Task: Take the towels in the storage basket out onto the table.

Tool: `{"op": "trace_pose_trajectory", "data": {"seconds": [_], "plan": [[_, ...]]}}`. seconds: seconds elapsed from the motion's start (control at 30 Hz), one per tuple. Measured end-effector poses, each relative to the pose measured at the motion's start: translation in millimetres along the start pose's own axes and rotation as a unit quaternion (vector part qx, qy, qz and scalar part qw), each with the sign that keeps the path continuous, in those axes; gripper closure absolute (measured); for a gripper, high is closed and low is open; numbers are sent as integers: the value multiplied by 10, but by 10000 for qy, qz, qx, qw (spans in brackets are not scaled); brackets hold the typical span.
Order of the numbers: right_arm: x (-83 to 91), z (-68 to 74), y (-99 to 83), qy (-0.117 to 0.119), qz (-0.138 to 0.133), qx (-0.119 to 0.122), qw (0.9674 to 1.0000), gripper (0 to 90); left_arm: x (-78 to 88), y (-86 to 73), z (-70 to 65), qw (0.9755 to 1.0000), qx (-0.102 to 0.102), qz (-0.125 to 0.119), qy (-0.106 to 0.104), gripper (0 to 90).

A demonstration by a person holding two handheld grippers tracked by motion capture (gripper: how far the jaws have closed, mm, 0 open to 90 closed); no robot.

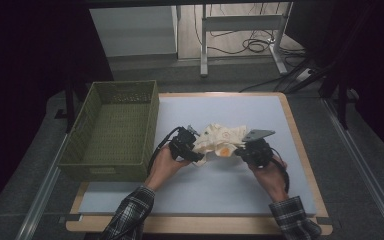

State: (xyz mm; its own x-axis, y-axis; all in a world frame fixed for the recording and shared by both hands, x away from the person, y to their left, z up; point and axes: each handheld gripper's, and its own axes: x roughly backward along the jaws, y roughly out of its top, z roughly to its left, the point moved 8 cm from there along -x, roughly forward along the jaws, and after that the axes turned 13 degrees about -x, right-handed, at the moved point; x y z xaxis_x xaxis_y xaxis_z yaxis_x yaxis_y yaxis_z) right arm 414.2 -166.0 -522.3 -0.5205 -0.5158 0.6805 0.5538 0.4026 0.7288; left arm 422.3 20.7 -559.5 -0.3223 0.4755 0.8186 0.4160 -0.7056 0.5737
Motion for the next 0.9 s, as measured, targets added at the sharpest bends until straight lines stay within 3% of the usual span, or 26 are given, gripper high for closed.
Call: {"op": "trace_pose_trajectory", "data": {"seconds": [0.13, 0.2, 0.3, 0.53, 0.7, 0.9], "plan": [[340, -175, -32, -209, 71, 65, 9997, 848, -39, -36, -28, 10000, -10, -16, -22, 429], [403, -266, -110, -257, 293, -51, 9992, 747, -70, -51, -53, 10000, -10, -17, -91, 430], [440, -374, -270, -392, 492, -170, 9979, 706, -97, -83, -101, 9998, -43, -25, -170, 431], [601, -406, -483, -77, 355, -566, 9977, 672, -71, -148, -144, 9996, -66, -71, -273, 465], [505, -420, -483, -104, 370, -568, 9976, 625, -64, -200, -148, 9994, -89, -98, -324, 553], [119, -517, -449, 52, 421, -699, 9967, 582, -73, -277, -132, 9992, -63, -106, -390, 617]]}}
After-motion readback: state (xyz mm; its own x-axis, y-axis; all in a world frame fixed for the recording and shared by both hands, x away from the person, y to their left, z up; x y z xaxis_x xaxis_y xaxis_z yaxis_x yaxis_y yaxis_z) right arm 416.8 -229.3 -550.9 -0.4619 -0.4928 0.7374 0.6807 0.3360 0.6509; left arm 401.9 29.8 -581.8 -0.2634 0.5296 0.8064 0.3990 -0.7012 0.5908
